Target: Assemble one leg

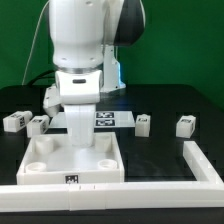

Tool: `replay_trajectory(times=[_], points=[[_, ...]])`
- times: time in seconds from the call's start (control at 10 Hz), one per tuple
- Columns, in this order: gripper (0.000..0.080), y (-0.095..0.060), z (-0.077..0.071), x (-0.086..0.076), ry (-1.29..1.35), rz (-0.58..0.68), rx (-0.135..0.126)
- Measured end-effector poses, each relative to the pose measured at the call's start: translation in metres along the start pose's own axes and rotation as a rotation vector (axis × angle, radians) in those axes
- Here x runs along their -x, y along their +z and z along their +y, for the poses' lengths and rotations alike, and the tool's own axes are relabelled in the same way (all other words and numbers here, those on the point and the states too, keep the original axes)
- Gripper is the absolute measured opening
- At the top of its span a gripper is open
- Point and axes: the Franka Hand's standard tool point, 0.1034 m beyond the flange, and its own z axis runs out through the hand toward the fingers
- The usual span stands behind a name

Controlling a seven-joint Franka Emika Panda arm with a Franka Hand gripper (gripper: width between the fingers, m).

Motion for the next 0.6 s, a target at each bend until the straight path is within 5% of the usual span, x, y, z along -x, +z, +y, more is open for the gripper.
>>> replay_trajectory(times=[0.6], points=[[0.0074,-0.006,0.027,-0.083,0.018,0.037,0.024]])
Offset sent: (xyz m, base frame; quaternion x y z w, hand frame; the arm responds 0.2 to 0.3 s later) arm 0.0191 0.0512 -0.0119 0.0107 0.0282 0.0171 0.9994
